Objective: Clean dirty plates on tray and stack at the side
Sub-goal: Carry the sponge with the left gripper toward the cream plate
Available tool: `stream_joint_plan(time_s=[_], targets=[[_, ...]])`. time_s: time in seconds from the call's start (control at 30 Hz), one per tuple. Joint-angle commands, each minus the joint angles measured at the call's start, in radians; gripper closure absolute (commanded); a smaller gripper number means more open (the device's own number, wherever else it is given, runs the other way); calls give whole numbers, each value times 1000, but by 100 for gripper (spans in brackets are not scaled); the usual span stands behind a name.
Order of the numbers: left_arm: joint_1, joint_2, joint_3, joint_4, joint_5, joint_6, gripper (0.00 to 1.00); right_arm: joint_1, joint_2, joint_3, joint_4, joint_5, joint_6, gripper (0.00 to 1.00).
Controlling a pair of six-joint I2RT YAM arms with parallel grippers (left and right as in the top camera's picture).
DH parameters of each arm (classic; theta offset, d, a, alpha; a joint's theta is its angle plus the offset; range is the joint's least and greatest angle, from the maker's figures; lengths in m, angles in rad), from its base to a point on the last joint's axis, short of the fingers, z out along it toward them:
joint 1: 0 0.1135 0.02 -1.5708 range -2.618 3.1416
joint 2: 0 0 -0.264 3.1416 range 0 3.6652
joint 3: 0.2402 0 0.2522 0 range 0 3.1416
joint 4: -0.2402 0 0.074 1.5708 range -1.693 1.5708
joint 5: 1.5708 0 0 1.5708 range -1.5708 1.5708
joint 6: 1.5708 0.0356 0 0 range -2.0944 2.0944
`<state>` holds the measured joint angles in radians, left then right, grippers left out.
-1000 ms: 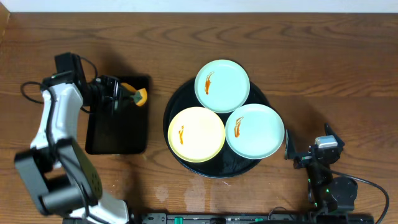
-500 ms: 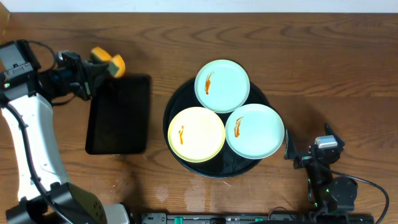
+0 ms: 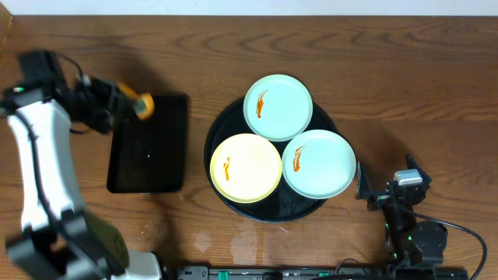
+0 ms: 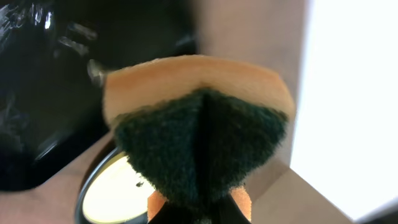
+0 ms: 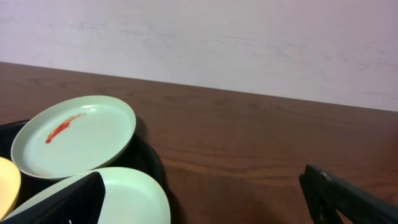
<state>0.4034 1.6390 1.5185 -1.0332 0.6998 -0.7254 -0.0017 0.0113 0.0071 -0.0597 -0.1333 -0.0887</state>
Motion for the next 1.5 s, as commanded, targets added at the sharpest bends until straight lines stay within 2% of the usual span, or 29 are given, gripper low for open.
stream_joint_plan(time_s=[0.0, 0.2, 0.33, 0.43, 0.57, 0.63, 0.83, 1.03, 1.13, 1.23, 1.47], targets=[[-34, -173, 142, -8, -21, 71, 92, -10, -5, -1, -4, 5, -10, 1], [-97, -235, 127, -43, -275, 52, 92, -10, -5, -1, -4, 5, -10, 1], [-119, -146, 17, -31, -242, 51, 93, -10, -5, -1, -4, 5, -10, 1], [-118, -5, -77, -15, -175, 48, 93, -10, -5, -1, -4, 5, -10, 1], [-100, 156, -80, -44, 7, 95, 93, -10, -5, -1, -4, 5, -10, 1], [-93, 173, -61, -43, 45, 116, 93, -10, -5, -1, -4, 5, -10, 1], [-101, 22, 35, -69, 39, 163, 93, -10, -5, -1, -4, 5, -10, 1], [-158, -227, 46, -65, -142, 242, 93, -10, -5, -1, -4, 5, -10, 1], [-248, -322, 41, -75, -196, 418, 93, -10, -5, -1, -4, 5, -10, 1], [-359, -345, 36, -103, -196, 509, 93, -10, -5, -1, -4, 5, -10, 1], [-612, -307, -61, -117, -225, 509, 93, -10, -5, -1, -4, 5, -10, 1]])
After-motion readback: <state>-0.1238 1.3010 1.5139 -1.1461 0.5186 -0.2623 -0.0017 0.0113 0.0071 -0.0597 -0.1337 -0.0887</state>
